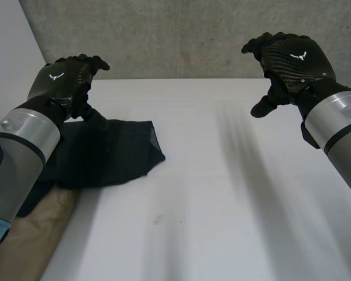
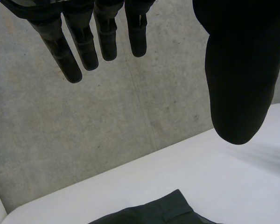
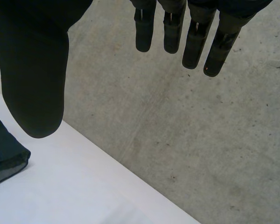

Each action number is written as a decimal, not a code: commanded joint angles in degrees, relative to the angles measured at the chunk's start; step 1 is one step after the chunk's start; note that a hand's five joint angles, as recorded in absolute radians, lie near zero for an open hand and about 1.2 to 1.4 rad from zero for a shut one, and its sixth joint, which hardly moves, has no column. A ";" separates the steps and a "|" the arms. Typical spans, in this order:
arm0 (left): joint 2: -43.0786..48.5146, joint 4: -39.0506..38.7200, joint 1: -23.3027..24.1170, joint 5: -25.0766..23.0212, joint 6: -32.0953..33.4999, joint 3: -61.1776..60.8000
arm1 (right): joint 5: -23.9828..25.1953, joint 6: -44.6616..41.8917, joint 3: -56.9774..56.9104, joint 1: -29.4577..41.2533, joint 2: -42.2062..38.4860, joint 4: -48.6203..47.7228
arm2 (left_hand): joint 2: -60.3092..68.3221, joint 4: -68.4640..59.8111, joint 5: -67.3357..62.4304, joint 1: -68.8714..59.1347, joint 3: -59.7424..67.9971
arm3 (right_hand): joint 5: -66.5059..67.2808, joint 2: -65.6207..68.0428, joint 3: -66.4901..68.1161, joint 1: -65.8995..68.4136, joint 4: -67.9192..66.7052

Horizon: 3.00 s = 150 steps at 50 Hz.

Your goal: Fold the laundry.

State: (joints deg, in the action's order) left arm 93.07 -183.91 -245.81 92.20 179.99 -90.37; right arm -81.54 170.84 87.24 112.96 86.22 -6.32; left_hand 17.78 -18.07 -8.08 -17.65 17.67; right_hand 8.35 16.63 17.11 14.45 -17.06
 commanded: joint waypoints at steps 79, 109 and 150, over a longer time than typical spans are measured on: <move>15.65 -6.98 -26.29 -1.76 20.40 -13.96 | 7.54 14.79 -57.71 23.10 -65.83 9.92 | 10.41 -10.12 -10.11 -10.55 10.52 | 2.30 4.03 3.55 6.21 -3.60; 4.67 -6.37 -18.58 -2.02 19.87 -5.98 | 4.99 3.54 -67.03 22.22 -62.06 15.98 | 62.22 -61.93 -61.92 -62.35 62.33 | 61.65 63.37 62.89 65.55 -62.94; -2.47 5.67 4.55 -1.67 16.27 13.19 | 7.80 -1.65 -24.13 0.07 -4.73 16.08 | 62.22 -61.93 -61.92 -62.35 62.33 | 61.65 63.37 62.89 65.55 -62.94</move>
State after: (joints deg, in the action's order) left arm 79.39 -177.74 -240.83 90.67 196.18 -80.44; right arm -74.05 169.23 65.77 113.69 91.39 9.75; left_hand 67.78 -68.83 -56.29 -62.34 67.95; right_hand 56.45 67.09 67.77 55.29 -68.02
